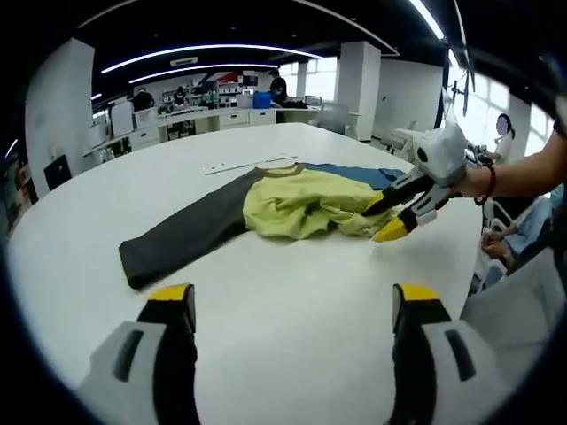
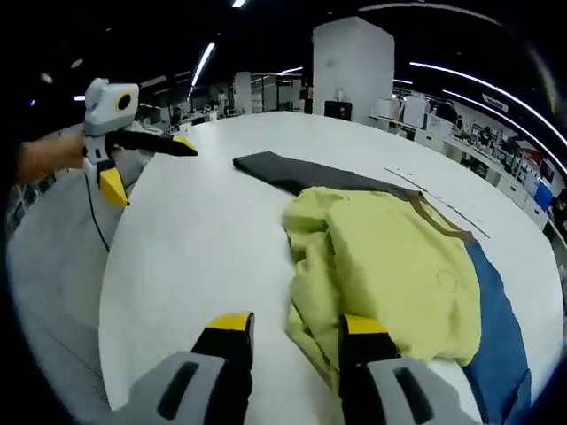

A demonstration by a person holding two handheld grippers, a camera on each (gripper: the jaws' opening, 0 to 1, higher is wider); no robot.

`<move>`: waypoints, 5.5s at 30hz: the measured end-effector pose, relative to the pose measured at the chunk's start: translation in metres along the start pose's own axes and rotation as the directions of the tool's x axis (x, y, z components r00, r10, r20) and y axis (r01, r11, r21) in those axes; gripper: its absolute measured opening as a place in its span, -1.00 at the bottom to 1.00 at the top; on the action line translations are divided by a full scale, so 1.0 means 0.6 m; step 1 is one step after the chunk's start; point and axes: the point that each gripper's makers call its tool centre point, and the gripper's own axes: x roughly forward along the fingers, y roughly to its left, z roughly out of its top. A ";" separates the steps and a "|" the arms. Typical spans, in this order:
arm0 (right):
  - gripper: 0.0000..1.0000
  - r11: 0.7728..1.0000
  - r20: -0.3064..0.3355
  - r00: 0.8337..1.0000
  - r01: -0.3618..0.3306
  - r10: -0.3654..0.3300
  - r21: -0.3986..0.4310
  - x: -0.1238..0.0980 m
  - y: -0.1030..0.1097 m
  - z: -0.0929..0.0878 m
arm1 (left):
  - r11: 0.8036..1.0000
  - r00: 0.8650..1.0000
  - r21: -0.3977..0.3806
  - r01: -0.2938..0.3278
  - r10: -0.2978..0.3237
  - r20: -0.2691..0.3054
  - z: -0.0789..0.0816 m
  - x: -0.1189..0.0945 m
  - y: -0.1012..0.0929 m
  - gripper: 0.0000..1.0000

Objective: Fold the garment on the visible template until the final outline fits inside the template.

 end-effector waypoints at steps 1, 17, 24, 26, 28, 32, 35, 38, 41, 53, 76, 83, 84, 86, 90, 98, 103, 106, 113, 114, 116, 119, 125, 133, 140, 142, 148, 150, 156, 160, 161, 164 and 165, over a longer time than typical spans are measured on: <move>-0.43 1.000 0.009 1.000 0.001 -0.001 0.014 0.004 0.002 0.000 | 1.000 1.000 0.007 -0.005 0.005 -0.005 -0.002 -0.001 -0.001 0.78; -0.84 0.995 0.047 0.997 0.055 -0.059 0.079 0.009 -0.028 0.009 | 1.000 1.000 -0.009 0.003 -0.003 -0.016 -0.011 0.011 -0.016 0.69; -1.00 0.997 0.073 0.996 0.038 -0.044 0.072 -0.022 -0.032 0.031 | 1.000 1.000 0.006 0.016 -0.016 -0.014 -0.006 0.022 -0.027 0.62; -1.00 0.997 0.089 0.995 0.049 -0.055 0.064 -0.033 -0.037 0.042 | 1.000 1.000 0.023 0.014 -0.013 -0.016 -0.003 0.023 -0.027 0.61; -1.00 0.997 0.109 0.992 0.063 -0.069 0.053 -0.047 -0.046 0.056 | 0.999 1.000 0.037 0.013 -0.012 -0.019 -0.001 0.024 -0.027 0.61; -1.00 0.993 0.140 0.984 0.102 -0.110 0.063 -0.067 -0.069 0.081 | 0.999 1.000 0.036 0.013 -0.013 -0.011 0.001 0.027 -0.026 0.54; -1.00 0.990 0.155 0.979 0.121 -0.131 0.075 -0.075 -0.085 0.095 | 0.999 1.000 0.036 0.007 -0.007 -0.015 0.001 0.031 -0.025 0.53; -1.00 0.986 0.161 0.975 0.140 -0.153 0.086 -0.077 -0.101 0.103 | 0.999 1.000 0.032 0.011 -0.011 -0.007 0.005 0.033 -0.027 0.50; -1.00 0.983 0.158 0.972 0.158 -0.172 0.097 -0.079 -0.117 0.108 | 0.999 1.000 0.033 0.010 -0.010 -0.001 0.008 0.033 -0.027 0.48; -1.00 0.964 0.159 0.964 0.179 -0.212 0.198 -0.079 -0.175 0.125 | 1.000 1.000 0.016 -0.001 0.001 0.005 0.009 0.037 -0.021 0.41; -1.00 0.922 0.027 0.969 0.226 -0.246 0.314 -0.004 -0.271 0.062 | 0.999 0.999 0.020 0.035 -0.035 0.034 0.032 0.095 -0.038 0.10; -1.00 0.921 -0.037 0.971 0.234 -0.235 0.313 0.017 -0.276 0.033 | 0.998 0.998 0.020 0.056 -0.057 0.034 0.039 0.116 -0.047 0.06; -1.00 0.920 -0.041 0.972 0.234 -0.233 0.315 0.019 -0.276 0.031 | 0.998 0.998 0.014 0.058 -0.058 0.036 0.041 0.119 -0.049 0.06; -1.00 0.920 -0.048 0.972 0.235 -0.232 0.315 0.021 -0.276 0.029 | 0.998 0.997 0.011 0.064 -0.065 0.037 0.042 0.124 -0.052 0.04; -1.00 0.921 -0.056 0.972 0.236 -0.230 0.310 0.022 -0.276 0.027 | 0.997 0.997 0.011 0.073 -0.073 0.036 0.044 0.131 -0.056 0.02; -0.49 0.876 -0.038 0.954 0.287 -0.296 0.388 -0.022 -0.285 0.042 | 0.996 0.995 0.002 0.085 -0.085 0.052 0.055 0.139 -0.071 -0.07; -0.22 0.859 -0.030 0.951 0.292 -0.309 0.420 -0.058 -0.265 0.052 | 0.995 0.994 -0.006 0.099 -0.098 0.058 0.059 0.150 -0.087 -0.21; -0.15 0.841 -0.047 0.952 0.289 -0.302 0.457 -0.077 -0.245 0.043 | 0.994 0.993 -0.003 0.106 -0.106 0.060 0.063 0.159 -0.097 -0.22; -0.09 0.804 -0.099 0.963 0.262 -0.249 0.533 -0.095 -0.195 0.007 | 0.993 0.991 -0.015 0.116 -0.115 0.062 0.074 0.185 -0.108 -0.26; -0.08 0.798 -0.103 0.964 0.263 -0.247 0.543 -0.097 -0.191 0.002 | 0.993 0.991 -0.016 0.120 -0.119 0.062 0.075 0.190 -0.111 -0.28; -0.08 0.786 -0.108 0.965 0.256 -0.237 0.562 -0.100 -0.180 -0.006 | 0.991 0.990 -0.023 0.132 -0.130 0.056 0.076 0.198 -0.116 -0.32; -0.08 0.768 -0.115 0.965 0.257 -0.234 0.587 -0.105 -0.165 -0.020 | 0.990 0.989 -0.040 0.138 -0.136 0.064 0.078 0.210 -0.121 -0.32; -0.10 0.756 -0.135 0.970 0.242 -0.201 0.608 -0.100 -0.139 -0.044 | 0.991 0.990 -0.011 0.137 -0.136 0.039 0.075 0.234 -0.131 -0.41; -0.16 0.753 -0.138 0.972 0.233 -0.188 0.616 -0.094 -0.111 -0.057 | 0.988 0.988 0.008 0.153 -0.153 0.008 0.070 0.265 -0.140 -0.40; -0.27 0.754 -0.124 0.975 0.223 -0.187 0.618 -0.087 -0.092 -0.063 | 0.989 0.989 0.012 0.144 -0.144 -0.009 0.069 0.289 -0.141 -0.39; -0.30 0.753 -0.124 0.973 0.230 -0.195 0.616 -0.085 -0.089 -0.065 | 0.990 0.990 0.007 0.138 -0.138 -0.009 0.068 0.294 -0.141 -0.40; -0.42 0.732 -0.113 0.964 0.257 -0.240 0.631 -0.081 -0.084 -0.065 | 0.991 0.991 0.034 0.130 -0.129 -0.019 0.067 0.310 -0.145 -0.46; -0.43 0.733 -0.111 0.959 0.273 -0.262 0.623 -0.080 -0.086 -0.063 | 0.992 0.992 0.038 0.122 -0.121 -0.020 0.068 0.315 -0.143 -0.47; -0.50 0.724 -0.113 0.947 0.303 -0.299 0.620 -0.071 -0.085 -0.057 | 0.995 0.995 0.039 0.093 -0.092 -0.043 0.062 0.329 -0.137 -0.49; -0.54 0.693 -0.133 0.933 0.340 -0.335 0.636 -0.070 -0.087 -0.061 | 0.996 0.996 0.027 0.084 -0.083 -0.046 0.058 0.333 -0.140 -0.50; -0.56 0.675 -0.146 0.928 0.351 -0.342 0.649 -0.072 -0.087 -0.064 | 0.997 0.996 0.027 0.076 -0.075 -0.046 0.058 0.334 -0.140 -0.50; -0.57 0.642 -0.152 0.923 0.357 -0.352 0.678 -0.069 -0.085 -0.064 | 0.998 0.998 0.016 0.057 -0.056 -0.037 0.060 0.336 -0.140 -0.50; -0.57 0.636 -0.159 0.920 0.366 -0.359 0.679 -0.068 -0.084 -0.064 | 0.999 0.998 0.015 0.051 -0.050 -0.037 0.060 0.337 -0.141 -0.51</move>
